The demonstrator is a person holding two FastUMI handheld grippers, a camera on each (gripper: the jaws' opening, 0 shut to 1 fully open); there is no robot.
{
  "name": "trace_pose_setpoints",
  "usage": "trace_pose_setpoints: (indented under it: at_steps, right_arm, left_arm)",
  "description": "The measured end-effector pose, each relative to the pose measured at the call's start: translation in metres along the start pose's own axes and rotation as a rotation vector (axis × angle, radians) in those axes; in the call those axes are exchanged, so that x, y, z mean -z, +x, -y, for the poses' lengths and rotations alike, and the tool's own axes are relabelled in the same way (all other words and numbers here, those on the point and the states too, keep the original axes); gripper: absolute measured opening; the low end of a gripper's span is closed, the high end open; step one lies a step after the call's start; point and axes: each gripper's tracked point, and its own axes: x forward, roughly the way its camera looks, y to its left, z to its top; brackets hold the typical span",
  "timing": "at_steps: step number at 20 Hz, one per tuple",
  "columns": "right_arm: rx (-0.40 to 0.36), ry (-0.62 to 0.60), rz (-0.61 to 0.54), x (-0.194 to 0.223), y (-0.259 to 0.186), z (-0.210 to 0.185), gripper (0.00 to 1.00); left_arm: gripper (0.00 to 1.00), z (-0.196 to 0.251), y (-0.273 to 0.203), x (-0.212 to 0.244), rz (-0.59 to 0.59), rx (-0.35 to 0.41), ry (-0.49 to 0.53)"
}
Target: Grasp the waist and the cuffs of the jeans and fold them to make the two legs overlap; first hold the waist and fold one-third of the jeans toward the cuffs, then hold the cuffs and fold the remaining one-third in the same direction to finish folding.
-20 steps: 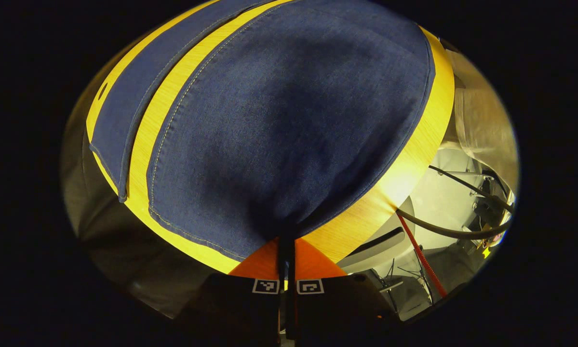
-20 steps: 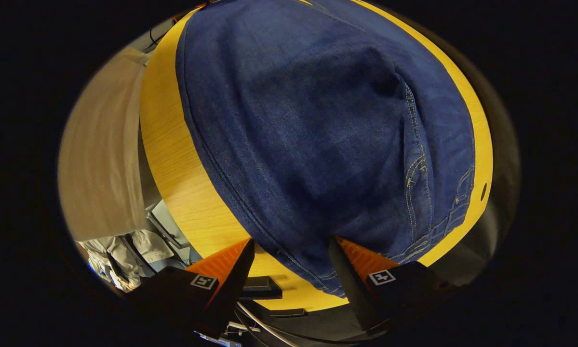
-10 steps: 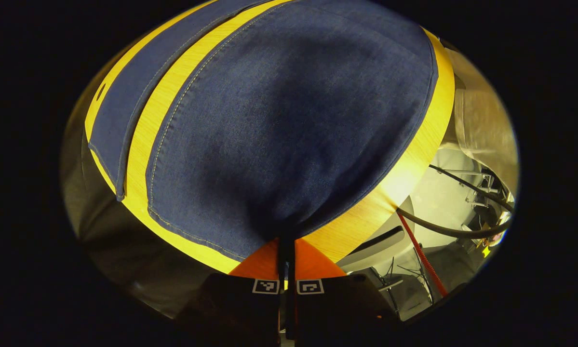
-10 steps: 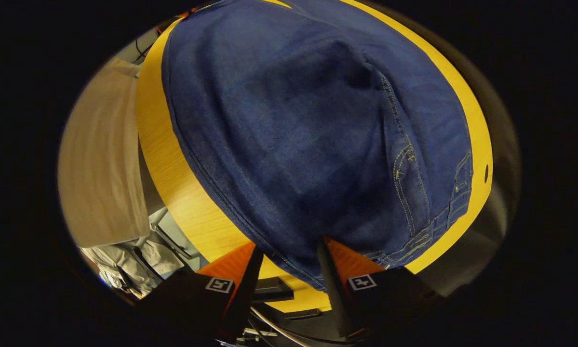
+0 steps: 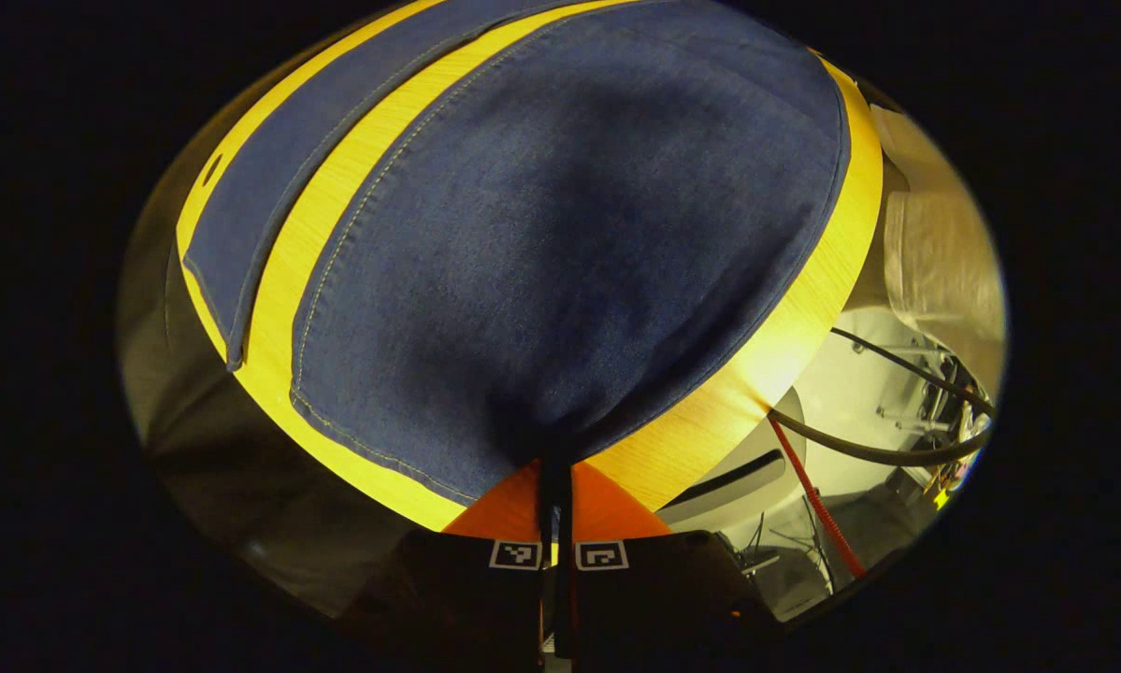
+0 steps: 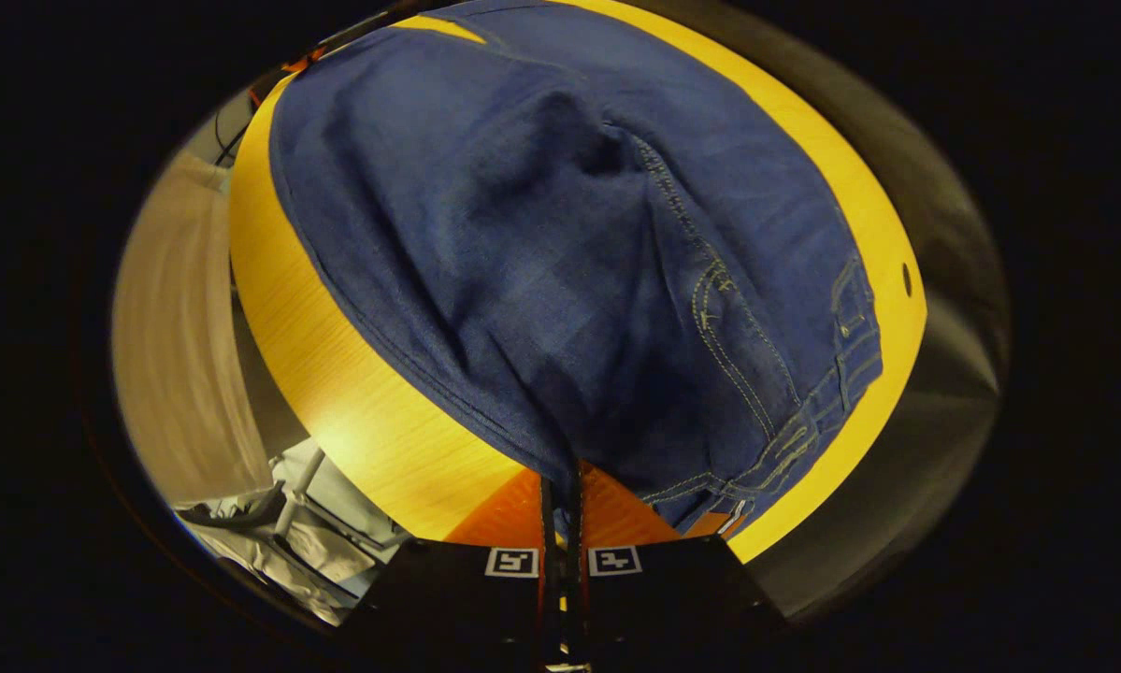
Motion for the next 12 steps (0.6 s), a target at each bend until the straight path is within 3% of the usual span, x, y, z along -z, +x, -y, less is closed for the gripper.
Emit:
trace_pose_setpoints:
  at_steps: [5, 9, 12]
  right_arm:
    - [0.102, 0.321, 0.110, -0.001, -0.001, 0.003, 0.05]
    - [0.178, 0.550, 0.185, -0.004, -0.005, 0.008, 0.05]
    - [0.232, 0.643, 0.204, -0.005, -0.013, 0.017, 0.05]
  left_arm:
    - [0.00, 0.002, 0.002, -0.006, 0.181, -0.051, -0.300]
    - [0.00, 0.001, 0.001, -0.009, 0.326, -0.119, -0.476]
    - [0.00, 0.007, -0.003, -0.014, 0.369, -0.052, -0.595]
